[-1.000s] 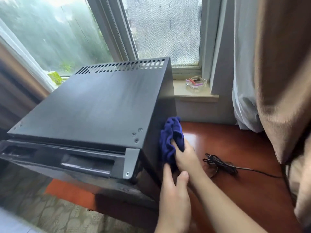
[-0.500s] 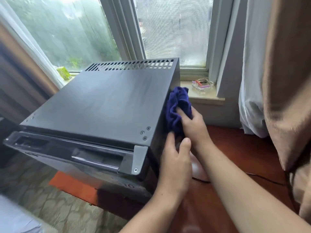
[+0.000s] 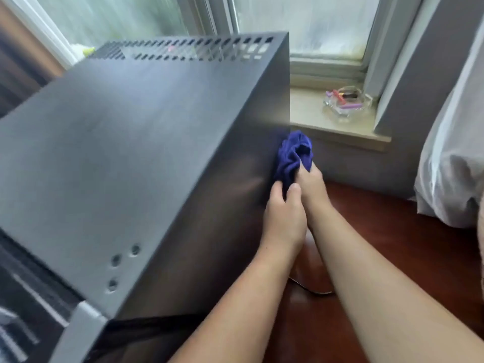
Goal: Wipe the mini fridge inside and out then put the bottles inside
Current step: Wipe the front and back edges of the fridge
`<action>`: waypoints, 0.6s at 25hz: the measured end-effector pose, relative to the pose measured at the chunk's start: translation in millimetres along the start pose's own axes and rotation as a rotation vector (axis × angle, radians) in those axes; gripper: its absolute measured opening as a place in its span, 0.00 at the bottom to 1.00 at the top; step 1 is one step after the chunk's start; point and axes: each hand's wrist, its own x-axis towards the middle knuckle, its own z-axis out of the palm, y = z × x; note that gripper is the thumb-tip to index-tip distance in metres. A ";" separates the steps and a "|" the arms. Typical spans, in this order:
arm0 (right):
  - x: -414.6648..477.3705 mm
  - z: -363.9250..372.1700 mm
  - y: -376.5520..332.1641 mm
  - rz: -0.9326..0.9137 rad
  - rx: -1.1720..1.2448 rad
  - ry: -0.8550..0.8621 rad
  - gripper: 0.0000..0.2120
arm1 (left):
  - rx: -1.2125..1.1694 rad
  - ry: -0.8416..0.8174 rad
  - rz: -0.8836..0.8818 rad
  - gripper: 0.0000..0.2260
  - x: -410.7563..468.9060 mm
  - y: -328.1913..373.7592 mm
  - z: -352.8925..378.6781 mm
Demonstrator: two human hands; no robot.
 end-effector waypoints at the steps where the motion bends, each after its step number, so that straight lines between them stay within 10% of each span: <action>1: 7.9 -5.9 25.4 0.067 -0.036 0.007 0.07 | 0.038 0.001 -0.059 0.26 8.6 -18.1 8.0; 9: -12.1 -27.7 185.0 0.510 0.168 -0.080 0.14 | 0.356 -0.028 -0.362 0.24 -4.1 -132.7 15.8; 15: 17.4 -17.2 48.5 0.070 0.137 -0.085 0.03 | 0.219 0.122 0.071 0.18 3.8 -29.7 23.0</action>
